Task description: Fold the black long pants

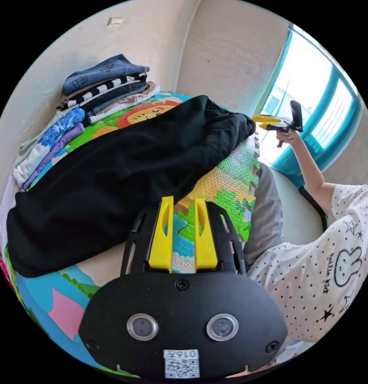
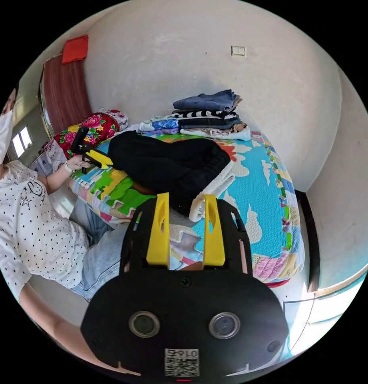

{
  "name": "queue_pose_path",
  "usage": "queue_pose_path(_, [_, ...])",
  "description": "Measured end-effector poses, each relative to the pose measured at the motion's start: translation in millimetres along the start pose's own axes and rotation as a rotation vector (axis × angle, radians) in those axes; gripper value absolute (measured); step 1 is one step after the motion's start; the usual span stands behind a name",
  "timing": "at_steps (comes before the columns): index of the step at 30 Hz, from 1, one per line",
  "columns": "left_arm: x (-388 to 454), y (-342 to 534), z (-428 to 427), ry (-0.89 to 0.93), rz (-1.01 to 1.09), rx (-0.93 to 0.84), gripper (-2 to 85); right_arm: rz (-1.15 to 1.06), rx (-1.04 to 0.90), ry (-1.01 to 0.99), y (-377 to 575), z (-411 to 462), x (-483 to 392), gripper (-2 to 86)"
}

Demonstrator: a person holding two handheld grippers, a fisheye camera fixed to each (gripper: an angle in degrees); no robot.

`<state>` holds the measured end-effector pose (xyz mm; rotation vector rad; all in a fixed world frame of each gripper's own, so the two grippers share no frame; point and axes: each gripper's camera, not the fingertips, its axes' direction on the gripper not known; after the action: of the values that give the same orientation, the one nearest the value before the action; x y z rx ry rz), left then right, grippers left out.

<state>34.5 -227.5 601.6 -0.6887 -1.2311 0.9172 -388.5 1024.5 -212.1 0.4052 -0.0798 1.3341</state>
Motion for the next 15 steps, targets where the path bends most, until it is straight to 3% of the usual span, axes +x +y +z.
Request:
queue_pose_path(2, [-3.2,-10.7,-8.1,-0.013,-0.023,0.039,0.6,0.027,-0.014,0.053,-17.5,5.5,-12.6,12.8])
queue_pose_path(6, [-19.8,-45.0,-47.0,0.097,-0.049,0.141,-0.8,0.032,-0.014,0.124,-31.6,-0.9,-27.1,9.5])
queue_pose_path(9, [-40.2,-62.7,-71.7,-0.009,-0.152,0.269,-0.8,0.065,0.03,0.133,-39.5,-19.9,-34.2,4.9])
queue_pose_path(11, [-47.8,-70.7,-68.2,-0.024,-0.185,0.193,-0.7,0.169,0.039,0.148,-47.0,-28.6,-33.0,1.4])
queue_pose_path(15, [-13.3,-60.1,-52.2,0.333,0.057,0.06,1.9,0.207,0.032,0.173,-53.9,-38.1,-46.5,1.7])
